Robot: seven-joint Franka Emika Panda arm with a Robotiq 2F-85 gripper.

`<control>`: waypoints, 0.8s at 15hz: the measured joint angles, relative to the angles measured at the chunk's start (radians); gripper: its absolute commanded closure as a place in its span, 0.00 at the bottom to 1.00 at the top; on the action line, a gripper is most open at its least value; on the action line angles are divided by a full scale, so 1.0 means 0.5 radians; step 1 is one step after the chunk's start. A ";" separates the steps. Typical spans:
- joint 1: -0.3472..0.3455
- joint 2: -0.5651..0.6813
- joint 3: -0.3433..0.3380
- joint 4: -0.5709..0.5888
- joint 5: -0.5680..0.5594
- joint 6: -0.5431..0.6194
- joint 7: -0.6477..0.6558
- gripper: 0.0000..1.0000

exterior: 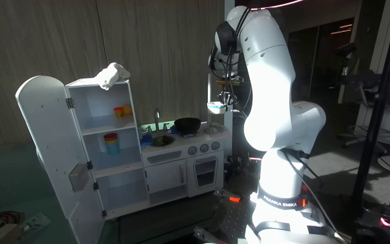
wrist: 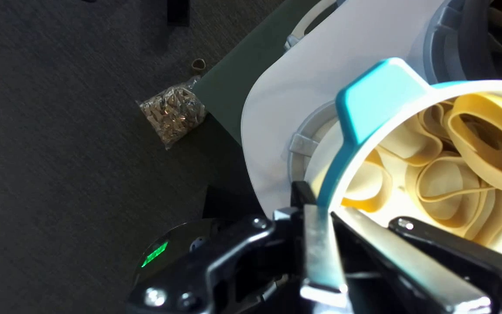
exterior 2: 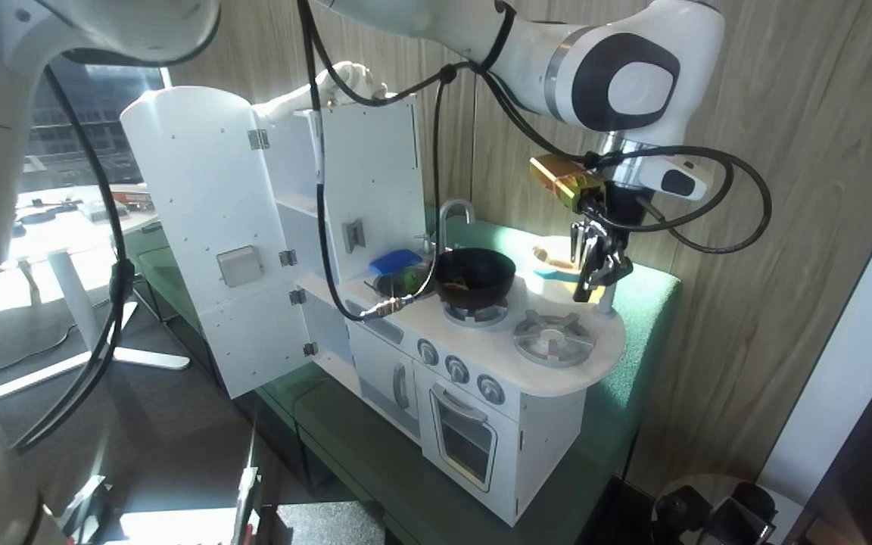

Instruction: Pour the contents in the white pot into the bowl.

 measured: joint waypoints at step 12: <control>-0.333 0.372 0.390 0.330 -0.015 -0.066 0.011 0.98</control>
